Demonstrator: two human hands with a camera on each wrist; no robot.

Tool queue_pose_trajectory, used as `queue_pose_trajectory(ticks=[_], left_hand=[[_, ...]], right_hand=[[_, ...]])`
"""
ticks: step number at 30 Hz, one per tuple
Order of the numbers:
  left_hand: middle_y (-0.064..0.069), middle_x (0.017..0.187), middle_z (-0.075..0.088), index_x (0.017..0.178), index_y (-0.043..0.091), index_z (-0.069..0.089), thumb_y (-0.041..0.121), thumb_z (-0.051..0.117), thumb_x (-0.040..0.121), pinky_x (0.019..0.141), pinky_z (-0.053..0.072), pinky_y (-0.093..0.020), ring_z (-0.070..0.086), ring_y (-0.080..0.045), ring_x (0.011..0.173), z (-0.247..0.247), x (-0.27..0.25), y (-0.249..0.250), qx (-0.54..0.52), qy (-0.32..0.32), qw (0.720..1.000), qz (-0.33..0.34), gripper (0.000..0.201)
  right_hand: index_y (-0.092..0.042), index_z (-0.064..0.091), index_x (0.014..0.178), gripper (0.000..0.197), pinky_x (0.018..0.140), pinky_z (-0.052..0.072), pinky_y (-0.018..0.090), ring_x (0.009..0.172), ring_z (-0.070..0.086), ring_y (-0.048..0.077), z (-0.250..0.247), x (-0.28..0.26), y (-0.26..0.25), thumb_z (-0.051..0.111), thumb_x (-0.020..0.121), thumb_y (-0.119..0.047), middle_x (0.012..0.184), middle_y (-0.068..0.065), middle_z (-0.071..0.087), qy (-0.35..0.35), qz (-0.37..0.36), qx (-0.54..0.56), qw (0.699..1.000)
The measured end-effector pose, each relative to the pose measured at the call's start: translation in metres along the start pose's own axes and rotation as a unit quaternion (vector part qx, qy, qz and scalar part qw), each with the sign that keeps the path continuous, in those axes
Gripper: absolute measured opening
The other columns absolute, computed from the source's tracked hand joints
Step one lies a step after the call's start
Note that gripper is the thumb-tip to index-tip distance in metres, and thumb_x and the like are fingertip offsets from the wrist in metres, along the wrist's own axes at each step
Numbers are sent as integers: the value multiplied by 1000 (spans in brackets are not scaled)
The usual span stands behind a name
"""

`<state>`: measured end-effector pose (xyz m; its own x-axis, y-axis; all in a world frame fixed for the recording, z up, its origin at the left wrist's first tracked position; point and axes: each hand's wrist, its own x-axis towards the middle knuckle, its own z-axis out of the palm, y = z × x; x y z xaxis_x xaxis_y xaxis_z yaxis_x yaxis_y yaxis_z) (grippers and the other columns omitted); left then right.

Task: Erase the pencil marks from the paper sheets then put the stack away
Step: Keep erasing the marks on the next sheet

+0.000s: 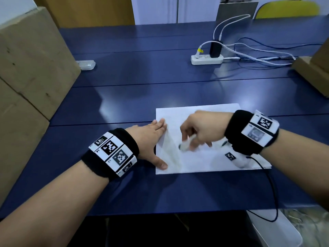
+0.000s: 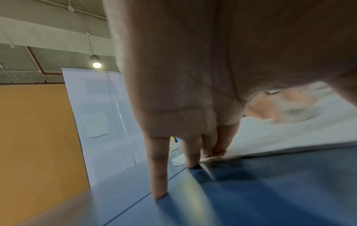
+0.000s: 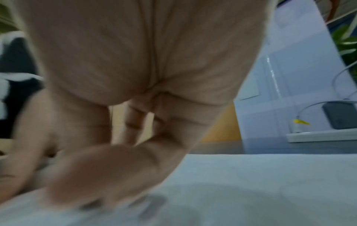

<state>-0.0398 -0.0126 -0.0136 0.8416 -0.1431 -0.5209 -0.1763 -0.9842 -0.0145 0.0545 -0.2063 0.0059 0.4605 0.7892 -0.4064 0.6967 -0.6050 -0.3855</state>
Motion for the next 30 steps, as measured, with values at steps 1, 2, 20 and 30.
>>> queue_pose_trajectory(ticks=[1,2,20,30], left_hand=[[4,161,-22,155,16,-14,81,65,63,120,18,-50,-8,-12,150,0,0,0,2,-8,1000,-3,138],[2,161,-22,154,15,-16,81,65,63,120,15,-51,-11,-14,150,-1,1,0,3,-13,1000,-6,138],[0,160,-24,153,12,-19,75,71,63,120,21,-46,-12,-16,150,-3,3,4,-4,-29,999,-14,142],[0,161,-24,153,13,-18,74,72,64,121,18,-42,-12,-15,150,-4,2,5,-6,-27,999,-17,141]], right_hand=[[-20,67,92,17,52,54,28,46,66,22,-4,4,4,79,79,-23,75,-1,62,46,22,-6,999],[-21,65,91,16,59,57,32,48,67,23,-7,7,8,77,81,-25,74,-5,59,83,43,-9,996],[-25,65,79,21,44,52,29,50,63,20,0,-13,-4,82,74,-14,68,-12,65,-52,0,9,999],[-24,61,84,16,56,59,40,41,61,21,-10,-3,14,77,80,-22,82,-4,62,75,55,-16,996]])
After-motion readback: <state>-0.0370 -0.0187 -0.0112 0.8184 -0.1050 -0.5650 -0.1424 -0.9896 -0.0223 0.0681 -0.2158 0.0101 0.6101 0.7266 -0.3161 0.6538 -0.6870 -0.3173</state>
